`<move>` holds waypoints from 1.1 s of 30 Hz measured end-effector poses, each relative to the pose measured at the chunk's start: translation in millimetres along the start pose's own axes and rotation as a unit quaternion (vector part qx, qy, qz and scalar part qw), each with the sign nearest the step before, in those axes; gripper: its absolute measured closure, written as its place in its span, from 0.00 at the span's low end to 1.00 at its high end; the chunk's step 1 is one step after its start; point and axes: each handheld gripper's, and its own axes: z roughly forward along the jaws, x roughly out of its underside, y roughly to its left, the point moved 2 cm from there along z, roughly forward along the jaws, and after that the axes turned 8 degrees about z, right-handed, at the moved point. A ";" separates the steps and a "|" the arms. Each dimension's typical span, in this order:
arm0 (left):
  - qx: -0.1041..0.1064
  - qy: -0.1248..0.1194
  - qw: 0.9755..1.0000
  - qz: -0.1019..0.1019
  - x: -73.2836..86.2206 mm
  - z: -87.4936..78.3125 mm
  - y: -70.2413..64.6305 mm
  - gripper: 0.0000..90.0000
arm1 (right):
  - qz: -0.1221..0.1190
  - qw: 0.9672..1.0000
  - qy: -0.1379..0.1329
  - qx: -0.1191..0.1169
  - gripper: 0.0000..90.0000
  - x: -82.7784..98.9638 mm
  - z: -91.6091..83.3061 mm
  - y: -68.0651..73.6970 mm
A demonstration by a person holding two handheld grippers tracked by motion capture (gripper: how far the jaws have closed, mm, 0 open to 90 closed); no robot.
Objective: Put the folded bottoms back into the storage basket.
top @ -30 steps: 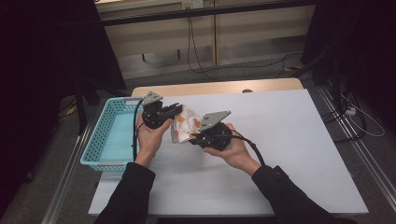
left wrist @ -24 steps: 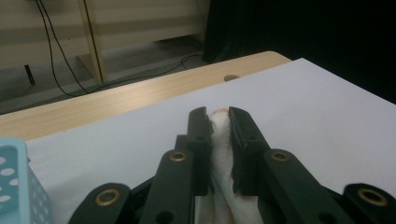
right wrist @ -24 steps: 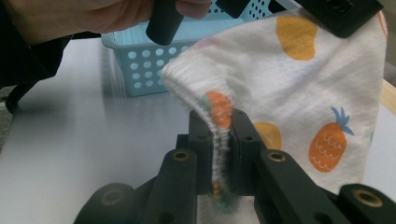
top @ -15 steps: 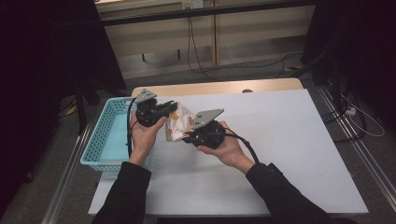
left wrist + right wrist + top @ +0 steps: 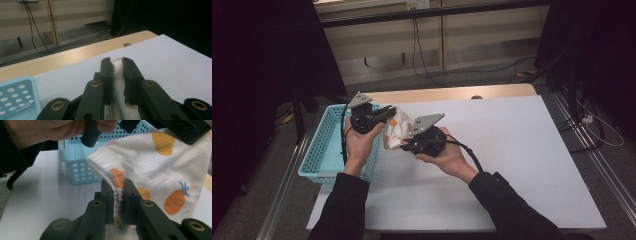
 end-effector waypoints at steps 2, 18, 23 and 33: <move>-0.001 -0.002 1.000 -0.001 -0.5 -1.9 1.5 0.89 | 0.002 1.000 -0.002 -0.002 0.91 -1.8 2.6 0.3; -0.014 -0.015 1.000 -0.010 -3.8 -22.7 21.0 0.89 | -0.008 1.000 -0.006 -0.012 0.91 -25.0 17.6 7.7; -0.016 -0.018 1.000 -0.011 -4.5 -27.7 26.3 0.89 | -0.010 1.000 -0.006 -0.014 0.91 -30.1 22.5 9.7; -0.022 -0.016 0.999 -0.016 -1.8 -38.6 36.0 0.89 | -0.011 1.000 -0.008 -0.024 0.91 -39.4 34.8 15.8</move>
